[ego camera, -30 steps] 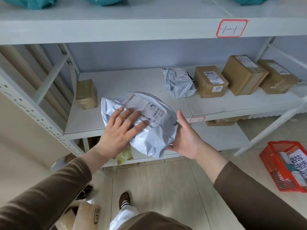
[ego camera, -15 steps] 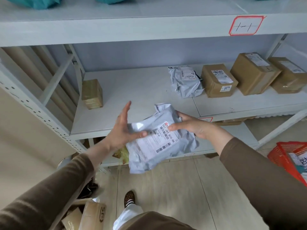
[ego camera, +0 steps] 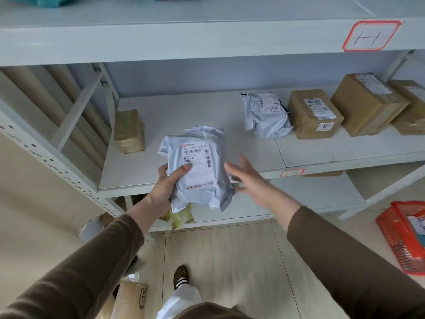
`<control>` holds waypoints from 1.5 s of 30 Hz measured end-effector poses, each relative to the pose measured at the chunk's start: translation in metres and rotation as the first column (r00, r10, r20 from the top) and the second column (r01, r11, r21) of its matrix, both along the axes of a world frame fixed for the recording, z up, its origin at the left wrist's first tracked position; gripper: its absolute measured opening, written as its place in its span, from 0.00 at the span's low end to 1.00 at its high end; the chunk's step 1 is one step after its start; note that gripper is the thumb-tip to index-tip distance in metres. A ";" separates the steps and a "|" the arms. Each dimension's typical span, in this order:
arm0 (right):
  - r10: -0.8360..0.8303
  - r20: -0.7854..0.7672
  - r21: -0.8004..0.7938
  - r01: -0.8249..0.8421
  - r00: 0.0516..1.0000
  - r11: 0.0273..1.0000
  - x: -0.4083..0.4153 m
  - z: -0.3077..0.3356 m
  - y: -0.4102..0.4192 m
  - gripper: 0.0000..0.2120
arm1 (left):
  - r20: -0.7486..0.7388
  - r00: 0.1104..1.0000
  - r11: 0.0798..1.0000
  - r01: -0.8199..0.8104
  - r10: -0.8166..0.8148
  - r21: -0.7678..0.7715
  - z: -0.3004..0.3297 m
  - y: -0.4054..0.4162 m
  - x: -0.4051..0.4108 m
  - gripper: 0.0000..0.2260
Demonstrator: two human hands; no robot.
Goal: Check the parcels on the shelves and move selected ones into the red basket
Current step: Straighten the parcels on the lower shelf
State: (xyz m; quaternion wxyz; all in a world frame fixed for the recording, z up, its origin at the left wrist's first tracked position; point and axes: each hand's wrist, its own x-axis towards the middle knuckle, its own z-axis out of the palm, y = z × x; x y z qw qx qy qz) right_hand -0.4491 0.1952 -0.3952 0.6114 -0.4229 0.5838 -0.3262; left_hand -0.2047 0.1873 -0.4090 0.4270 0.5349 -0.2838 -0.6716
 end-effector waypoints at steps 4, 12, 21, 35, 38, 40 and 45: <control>0.031 0.156 0.128 -0.051 0.987 0.990 0.028 -0.030 -0.005 0.52 | 0.006 0.995 0.993 -0.101 0.101 0.064 -0.004 -0.024 -0.006 0.34; -0.241 0.200 0.091 0.227 0.950 0.970 0.045 -0.031 -0.096 0.34 | -0.041 0.999 0.999 -0.030 0.029 -0.025 -0.008 -0.104 0.001 0.29; -0.395 0.065 0.039 0.394 0.916 0.918 0.052 -0.057 -0.198 0.14 | 0.160 0.976 0.988 0.150 -0.145 -0.021 -0.018 -0.193 -0.008 0.18; -0.428 -0.494 -0.305 0.310 0.757 0.900 0.061 -0.058 -0.222 0.32 | 0.322 0.938 0.983 0.165 -0.129 -0.087 -0.032 -0.228 -0.001 0.33; -0.510 -0.575 -0.692 -0.049 0.640 0.720 0.086 -0.038 -0.211 0.28 | 0.566 0.821 0.951 0.115 0.072 -0.287 -0.019 -0.217 0.026 0.32; -0.459 -0.524 -0.781 -0.191 0.717 0.594 0.118 -0.029 -0.206 0.27 | 0.669 0.710 0.896 0.124 0.221 -0.427 -0.014 -0.211 0.054 0.31; -0.043 -0.404 -0.615 -0.237 0.914 0.752 0.218 -0.020 -0.196 0.29 | 0.721 0.547 0.888 -0.100 0.426 -0.449 -0.017 -0.210 0.135 0.31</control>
